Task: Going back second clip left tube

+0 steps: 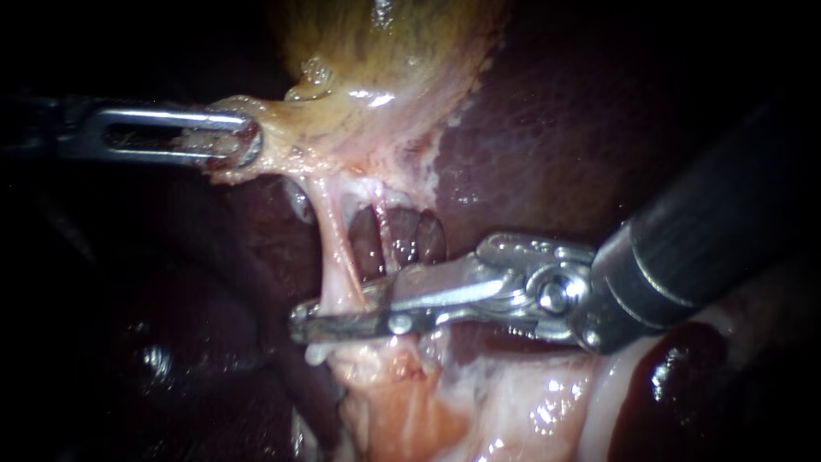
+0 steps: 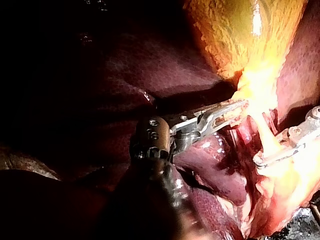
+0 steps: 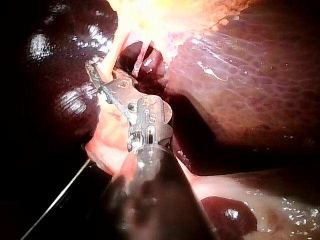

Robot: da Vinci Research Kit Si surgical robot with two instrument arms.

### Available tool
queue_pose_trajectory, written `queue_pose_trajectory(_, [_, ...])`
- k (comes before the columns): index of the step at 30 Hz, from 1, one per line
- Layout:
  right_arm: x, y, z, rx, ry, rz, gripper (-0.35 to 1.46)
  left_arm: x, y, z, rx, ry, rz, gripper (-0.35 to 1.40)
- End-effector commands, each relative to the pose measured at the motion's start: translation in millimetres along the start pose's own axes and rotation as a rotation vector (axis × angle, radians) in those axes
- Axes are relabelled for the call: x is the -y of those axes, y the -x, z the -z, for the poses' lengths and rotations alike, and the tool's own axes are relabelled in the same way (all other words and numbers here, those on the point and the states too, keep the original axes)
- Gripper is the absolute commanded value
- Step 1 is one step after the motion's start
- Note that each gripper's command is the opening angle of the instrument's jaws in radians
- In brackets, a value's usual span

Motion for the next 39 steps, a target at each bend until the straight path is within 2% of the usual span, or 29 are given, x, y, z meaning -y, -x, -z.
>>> queue_pose_trajectory(1, [0.0,0.0,0.0,0.003,-0.005,0.0,-0.35,0.0,0.0,0.1,0.0,0.0,0.0,-0.35])
queue_pose_trajectory(2, [0.0,0.0,0.0,0.0,-0.007,0.0,-0.32,0.0,0.0,0.1,0.0,0.0,0.0,-0.35])
queue_pose_trajectory(5, [0.0,-0.1,-0.2,-0.029,-0.022,0.002,0.01,0.0,0.0,0.1,0.0,0.0,0.0,-0.35])
queue_pose_trajectory(7, [-0.2,-0.2,-0.5,-0.048,-0.016,0.055,0.21,0.0,0.0,0.1,0.0,0.0,0.0,-0.35])
queue_pose_trajectory(12, [-0.9,-0.5,-1.0,-0.071,0.035,0.159,0.43,0.0,0.0,0.2,0.001,0.001,0.0,-0.35])
queue_pose_trajectory(17, [-2.0,-0.8,-0.7,-0.101,0.117,0.231,0.5,0.0,0.0,0.3,0.001,0.001,0.0,-0.35])
queue_pose_trajectory(21, [-2.9,-1.0,0.4,-0.109,0.15,0.275,0.5,0.0,0.0,0.4,0.001,0.002,0.006,-0.35])
queue_pose_trajectory(24, [-3.0,-1.1,1.6,-0.111,0.16,0.296,0.5,0.0,-0.1,0.5,0.002,0.003,0.006,-0.35])
queue_pose_trajectory(27, [-2.5,-0.8,3.0,-0.106,0.156,0.337,0.5,0.0,-0.1,0.7,0.002,0.003,0.006,-0.35])
queue_pose_trajectory(32, [-0.4,0.9,7.1,-0.082,0.12,0.483,0.5,0.1,-0.1,0.8,0.003,0.004,0.006,-0.35])
queue_pose_trajectory(34, [0.1,1.2,9.0,-0.078,0.11,0.511,0.5,0.1,-0.1,0.9,0.003,0.004,0.006,-0.35])
queue_pose_trajectory(36, [0.5,1.4,11.3,-0.073,0.119,0.536,0.5,0.1,-0.1,0.9,0.003,0.004,0.006,-0.35])
queue_pose_trajectory(39, [0.8,1.5,14.1,-0.04,0.144,0.563,0.5,0.1,-0.1,0.9,0.003,0.004,0.006,-0.35])
